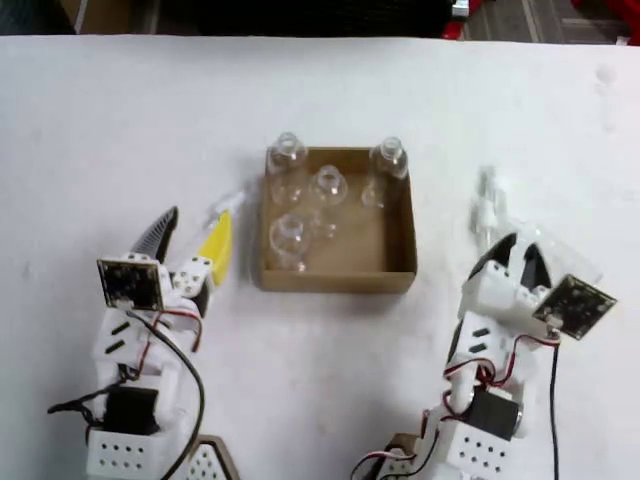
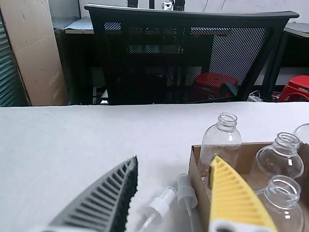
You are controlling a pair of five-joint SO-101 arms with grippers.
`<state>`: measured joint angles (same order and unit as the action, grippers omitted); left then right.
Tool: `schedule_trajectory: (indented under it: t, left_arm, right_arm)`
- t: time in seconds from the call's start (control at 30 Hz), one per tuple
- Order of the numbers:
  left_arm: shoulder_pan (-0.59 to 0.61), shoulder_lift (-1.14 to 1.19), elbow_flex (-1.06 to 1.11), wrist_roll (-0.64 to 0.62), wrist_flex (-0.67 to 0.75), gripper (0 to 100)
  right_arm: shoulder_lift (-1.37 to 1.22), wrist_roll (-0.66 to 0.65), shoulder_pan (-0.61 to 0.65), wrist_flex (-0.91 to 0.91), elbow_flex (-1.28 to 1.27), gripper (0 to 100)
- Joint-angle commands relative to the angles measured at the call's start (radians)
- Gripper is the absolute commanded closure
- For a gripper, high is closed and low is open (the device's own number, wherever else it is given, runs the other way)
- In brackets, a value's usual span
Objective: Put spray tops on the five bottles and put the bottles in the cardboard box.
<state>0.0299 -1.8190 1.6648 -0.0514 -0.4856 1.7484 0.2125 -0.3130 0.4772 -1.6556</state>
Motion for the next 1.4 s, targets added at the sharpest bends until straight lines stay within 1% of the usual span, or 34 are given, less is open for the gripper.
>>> schedule_trajectory:
  t: [0.0,0.2,0.43,0.6,1.37]
  left_arm:
    - [-0.004,-0.012,-0.006,0.011,0.026,78]
    - [-0.004,-0.012,-0.006,0.011,0.026,78]
    - [-0.004,-0.012,-0.006,0.011,0.028,78]
    - [-0.004,-0.012,-0.006,0.011,0.028,78]
    - [-0.005,-0.012,-0.006,0.011,0.023,78]
  right_arm:
    - [-0.005,0.008,-0.015,0.03,-0.038,91.0]
    - [0.002,0.008,-0.015,0.206,-0.038,91.0]
    - [0.002,0.008,-0.015,0.556,-0.038,91.0]
    - [0.004,0.015,-0.012,0.769,-0.038,91.1]
    - [0.024,0.012,-0.012,0.783,-0.037,91.2]
